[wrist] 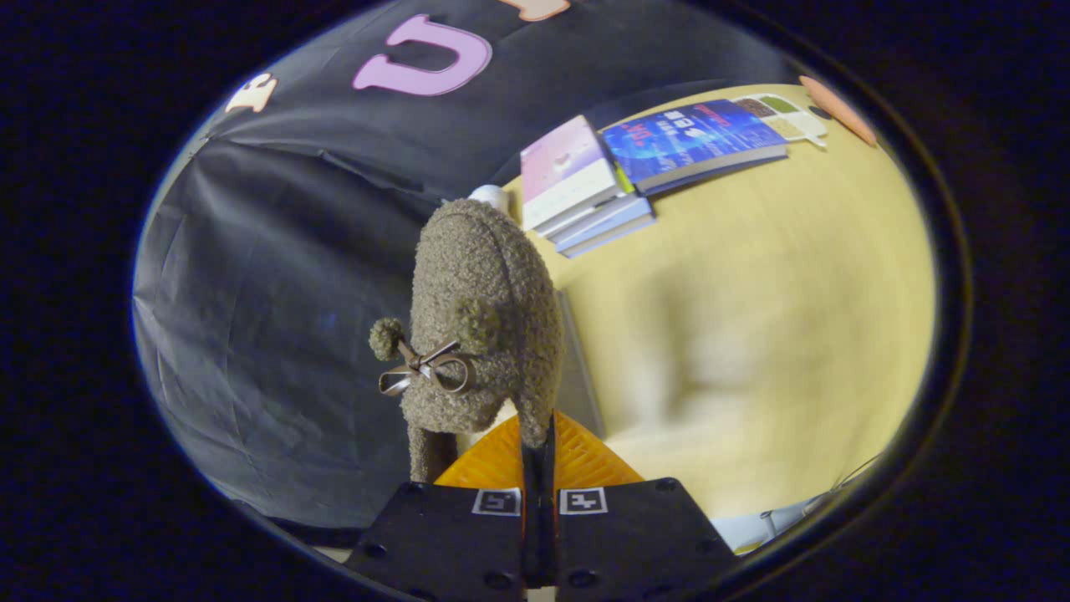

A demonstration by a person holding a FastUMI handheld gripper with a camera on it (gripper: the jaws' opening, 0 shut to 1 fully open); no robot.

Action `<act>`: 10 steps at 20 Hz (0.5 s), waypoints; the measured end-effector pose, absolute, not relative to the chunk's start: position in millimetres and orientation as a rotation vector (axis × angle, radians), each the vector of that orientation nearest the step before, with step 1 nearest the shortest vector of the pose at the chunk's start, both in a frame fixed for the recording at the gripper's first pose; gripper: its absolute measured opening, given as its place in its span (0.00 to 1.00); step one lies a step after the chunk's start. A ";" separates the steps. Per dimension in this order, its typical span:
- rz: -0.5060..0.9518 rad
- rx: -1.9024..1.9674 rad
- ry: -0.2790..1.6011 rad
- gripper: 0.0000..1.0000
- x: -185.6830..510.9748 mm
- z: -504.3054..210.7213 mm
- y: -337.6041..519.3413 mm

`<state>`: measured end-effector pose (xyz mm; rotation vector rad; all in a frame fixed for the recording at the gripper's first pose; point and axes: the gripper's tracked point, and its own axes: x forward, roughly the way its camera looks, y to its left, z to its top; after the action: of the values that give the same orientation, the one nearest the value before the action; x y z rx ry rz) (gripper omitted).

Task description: Open the storage box then place both shoes into the box .Put the left shoe in first, then the right shoe, with the right side of both shoes facing outward in a uniform manner.

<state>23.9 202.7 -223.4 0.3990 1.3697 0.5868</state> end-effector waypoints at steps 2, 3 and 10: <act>0.615 0.398 1.370 0.03 12.7 -220.8 236.9; 0.623 0.386 1.373 0.03 8.5 -221.2 250.5; 0.513 0.244 1.360 0.03 4.5 -261.2 302.1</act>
<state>4.5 302.1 -261.2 0.2444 1.3598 0.5131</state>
